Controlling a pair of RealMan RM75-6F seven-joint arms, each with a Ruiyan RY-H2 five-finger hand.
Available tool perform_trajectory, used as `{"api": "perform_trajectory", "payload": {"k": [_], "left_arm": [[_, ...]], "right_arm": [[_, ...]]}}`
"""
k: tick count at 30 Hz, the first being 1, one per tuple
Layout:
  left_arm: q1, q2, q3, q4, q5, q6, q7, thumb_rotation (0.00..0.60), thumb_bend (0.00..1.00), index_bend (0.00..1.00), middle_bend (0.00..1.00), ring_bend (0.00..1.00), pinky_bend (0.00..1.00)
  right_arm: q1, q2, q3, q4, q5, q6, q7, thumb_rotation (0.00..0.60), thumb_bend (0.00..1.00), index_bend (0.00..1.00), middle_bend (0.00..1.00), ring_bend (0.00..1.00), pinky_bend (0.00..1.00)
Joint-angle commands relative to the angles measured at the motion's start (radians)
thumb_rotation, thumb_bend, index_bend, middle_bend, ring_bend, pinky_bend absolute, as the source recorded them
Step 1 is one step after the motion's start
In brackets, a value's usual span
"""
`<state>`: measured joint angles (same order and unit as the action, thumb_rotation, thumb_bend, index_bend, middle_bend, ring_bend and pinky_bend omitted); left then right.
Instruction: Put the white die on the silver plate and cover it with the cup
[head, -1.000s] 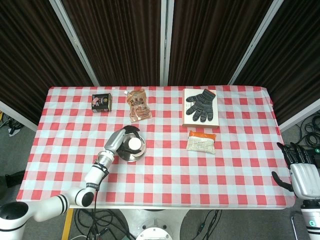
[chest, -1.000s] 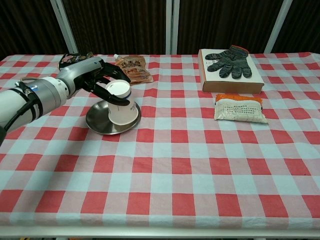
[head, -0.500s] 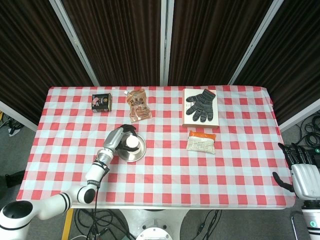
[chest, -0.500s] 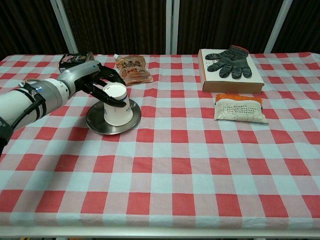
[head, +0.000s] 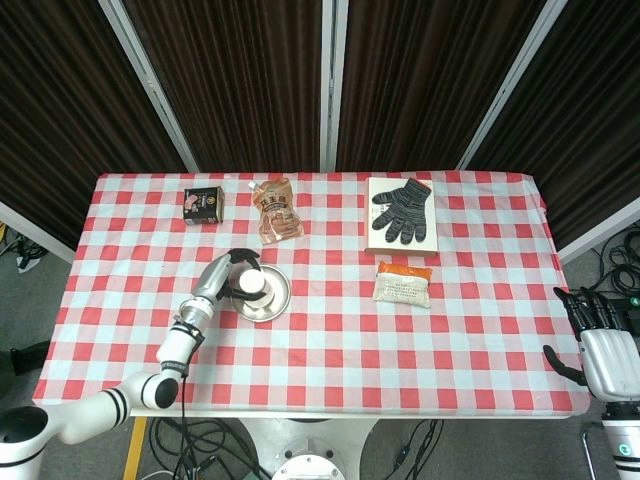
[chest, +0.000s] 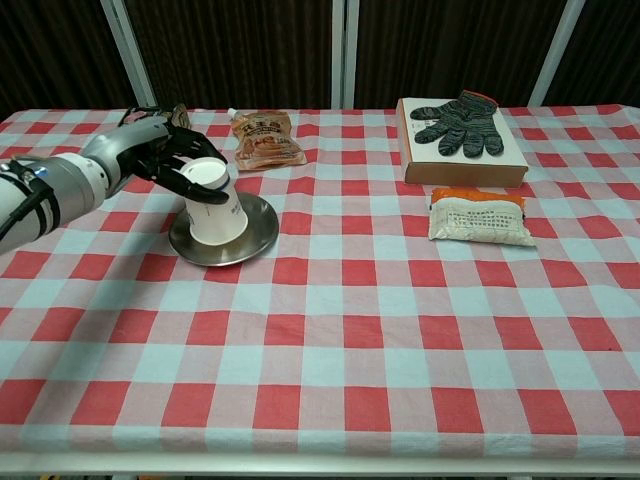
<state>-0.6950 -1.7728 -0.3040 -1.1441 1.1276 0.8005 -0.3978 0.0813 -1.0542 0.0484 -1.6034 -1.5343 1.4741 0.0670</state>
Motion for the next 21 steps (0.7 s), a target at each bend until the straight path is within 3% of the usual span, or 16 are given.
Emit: {"api": "perform_trajectory", "payload": {"k": [1, 6, 14, 21], "left_arm": [[0.001, -0.012, 0.017, -0.017, 0.026, 0.009, -0.003, 0.6, 0.11, 0.51, 0.25, 0.15, 0.16], [-0.01, -0.036, 0.024, 0.008, 0.037, 0.016, 0.018, 0.6, 0.11, 0.5, 0.25, 0.15, 0.16], [-0.002, -0.047, -0.02, 0.098, -0.011, 0.046, 0.018, 0.6, 0.12, 0.5, 0.25, 0.15, 0.16], [0.01, -0.035, 0.014, 0.034, 0.029, 0.037, -0.006, 0.6, 0.12, 0.5, 0.25, 0.15, 0.16]], "right_arm": [[-0.002, 0.001, -0.001, -0.002, -0.001, 0.003, -0.002, 0.6, 0.22, 0.08, 0.16, 0.0, 0.07], [-0.006, 0.006, 0.0, -0.007, 0.0, 0.01, -0.006, 0.6, 0.22, 0.08, 0.16, 0.0, 0.07], [-0.007, 0.007, 0.0, -0.013, 0.0, 0.011, -0.009, 0.6, 0.22, 0.08, 0.16, 0.0, 0.07], [-0.005, 0.006, 0.0, -0.017, -0.006, 0.011, -0.016, 0.6, 0.22, 0.08, 0.16, 0.0, 0.07]]}}
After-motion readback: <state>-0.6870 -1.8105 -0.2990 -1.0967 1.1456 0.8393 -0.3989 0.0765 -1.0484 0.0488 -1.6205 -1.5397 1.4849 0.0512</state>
